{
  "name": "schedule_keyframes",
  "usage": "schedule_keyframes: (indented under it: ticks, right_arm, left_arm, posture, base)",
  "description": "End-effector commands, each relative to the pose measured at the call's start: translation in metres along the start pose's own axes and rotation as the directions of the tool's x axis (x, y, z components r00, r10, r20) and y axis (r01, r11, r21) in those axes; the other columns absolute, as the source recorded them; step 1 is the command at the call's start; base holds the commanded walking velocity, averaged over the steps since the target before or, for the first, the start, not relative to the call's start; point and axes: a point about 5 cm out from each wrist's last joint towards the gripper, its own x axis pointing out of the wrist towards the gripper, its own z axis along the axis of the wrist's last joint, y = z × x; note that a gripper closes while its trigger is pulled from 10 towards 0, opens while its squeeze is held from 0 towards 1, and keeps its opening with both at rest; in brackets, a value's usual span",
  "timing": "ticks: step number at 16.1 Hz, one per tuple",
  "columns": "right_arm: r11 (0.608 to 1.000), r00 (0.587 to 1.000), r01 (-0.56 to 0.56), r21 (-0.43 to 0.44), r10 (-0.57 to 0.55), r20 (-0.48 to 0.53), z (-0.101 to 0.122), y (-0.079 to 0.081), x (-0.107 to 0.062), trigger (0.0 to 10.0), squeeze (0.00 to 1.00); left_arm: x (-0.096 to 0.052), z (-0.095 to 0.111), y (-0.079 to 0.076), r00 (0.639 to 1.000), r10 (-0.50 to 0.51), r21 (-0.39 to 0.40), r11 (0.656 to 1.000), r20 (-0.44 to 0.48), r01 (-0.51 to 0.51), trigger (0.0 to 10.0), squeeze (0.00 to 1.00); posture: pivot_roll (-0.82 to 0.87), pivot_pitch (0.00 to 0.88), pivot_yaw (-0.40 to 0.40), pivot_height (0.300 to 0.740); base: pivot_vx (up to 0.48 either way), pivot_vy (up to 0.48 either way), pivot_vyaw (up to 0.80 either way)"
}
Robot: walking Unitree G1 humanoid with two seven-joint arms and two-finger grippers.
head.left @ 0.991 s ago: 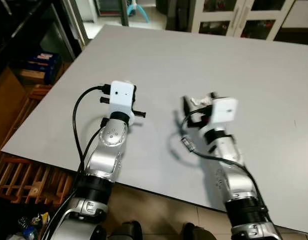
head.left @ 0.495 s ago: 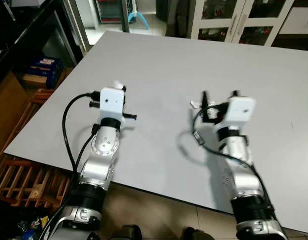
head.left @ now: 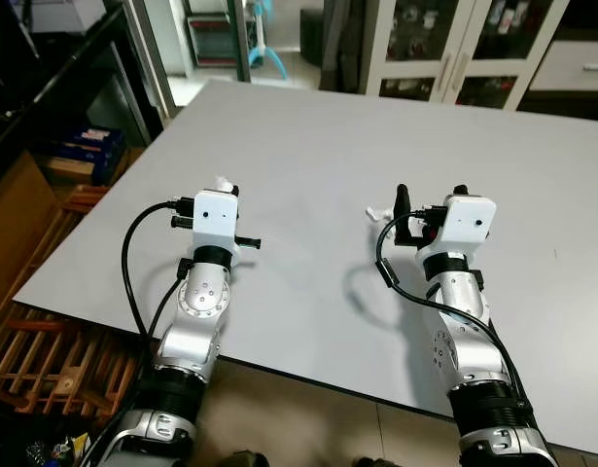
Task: Picking trash to rubbish bin
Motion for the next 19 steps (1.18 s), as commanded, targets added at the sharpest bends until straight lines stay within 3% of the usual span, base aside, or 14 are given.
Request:
schedule_keyframes:
  ticks: [1, 15, 19]
  right_arm:
    - [1.0, 1.0, -0.003, -0.001, 0.003, -0.01, -0.004, 0.002, -0.002, 10.0, 0.0]
    - [1.0, 0.999, -0.029, 0.005, 0.029, -0.038, -0.011, 0.008, -0.004, 10.0, 0.0]
    - [1.0, 0.999, -0.026, 0.004, 0.027, -0.041, -0.011, 0.008, -0.002, 10.0, 0.0]
  left_arm:
    - [-0.003, -0.005, 0.001, 1.0, 0.017, 0.0, 1.0, -0.012, -0.017, 10.0, 0.0]
    - [-0.003, -0.003, -0.01, 1.0, -0.003, -0.021, 1.0, 0.007, 0.003, 10.0, 0.0]
    - [-0.002, -0.002, -0.01, 1.0, -0.002, -0.026, 1.0, 0.005, 0.003, 10.0, 0.0]
  posture:
    - [-0.04, 0.026, 0.049, 0.74]
    - [-0.04, 0.04, 0.044, 0.74]
    - [-0.04, 0.048, 0.041, 0.74]
  base:
    - [0.0, 0.0, 0.0]
    - [0.0, 0.0, 0.0]
    - [-0.304, 0.0, 0.0]
